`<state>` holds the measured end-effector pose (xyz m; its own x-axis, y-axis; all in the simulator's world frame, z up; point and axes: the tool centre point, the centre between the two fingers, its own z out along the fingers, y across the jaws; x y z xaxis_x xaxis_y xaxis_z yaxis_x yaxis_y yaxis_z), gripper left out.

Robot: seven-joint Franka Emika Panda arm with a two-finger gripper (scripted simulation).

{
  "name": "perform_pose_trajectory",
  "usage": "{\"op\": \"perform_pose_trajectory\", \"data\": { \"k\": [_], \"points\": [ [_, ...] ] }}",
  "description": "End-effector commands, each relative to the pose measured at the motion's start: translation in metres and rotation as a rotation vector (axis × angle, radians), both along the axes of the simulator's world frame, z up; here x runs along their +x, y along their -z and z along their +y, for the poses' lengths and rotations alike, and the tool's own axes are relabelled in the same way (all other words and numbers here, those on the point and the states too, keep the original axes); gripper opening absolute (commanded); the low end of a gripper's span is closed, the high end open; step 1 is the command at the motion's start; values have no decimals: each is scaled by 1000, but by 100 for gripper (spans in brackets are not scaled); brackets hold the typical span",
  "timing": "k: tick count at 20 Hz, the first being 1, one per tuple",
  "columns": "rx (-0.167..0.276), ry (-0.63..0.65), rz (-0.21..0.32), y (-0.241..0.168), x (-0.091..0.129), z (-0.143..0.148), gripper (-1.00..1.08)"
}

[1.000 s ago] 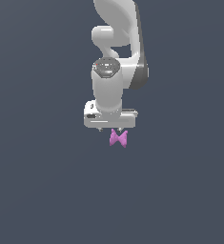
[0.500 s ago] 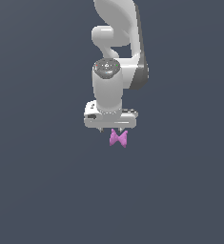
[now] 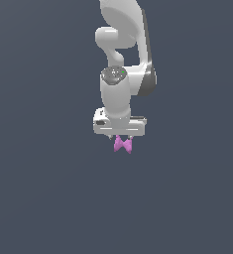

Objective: Pick up the object and move it to a goal position.

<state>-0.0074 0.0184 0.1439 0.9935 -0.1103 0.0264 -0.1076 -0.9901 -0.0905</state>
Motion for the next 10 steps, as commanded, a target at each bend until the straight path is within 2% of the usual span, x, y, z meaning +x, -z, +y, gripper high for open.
{"op": "perform_pose_trajectory", "data": {
  "k": [1, 10],
  "points": [
    [21, 31, -18, 7, -1, 8, 68],
    [103, 190, -95, 36, -13, 36, 68]
  ]
}}
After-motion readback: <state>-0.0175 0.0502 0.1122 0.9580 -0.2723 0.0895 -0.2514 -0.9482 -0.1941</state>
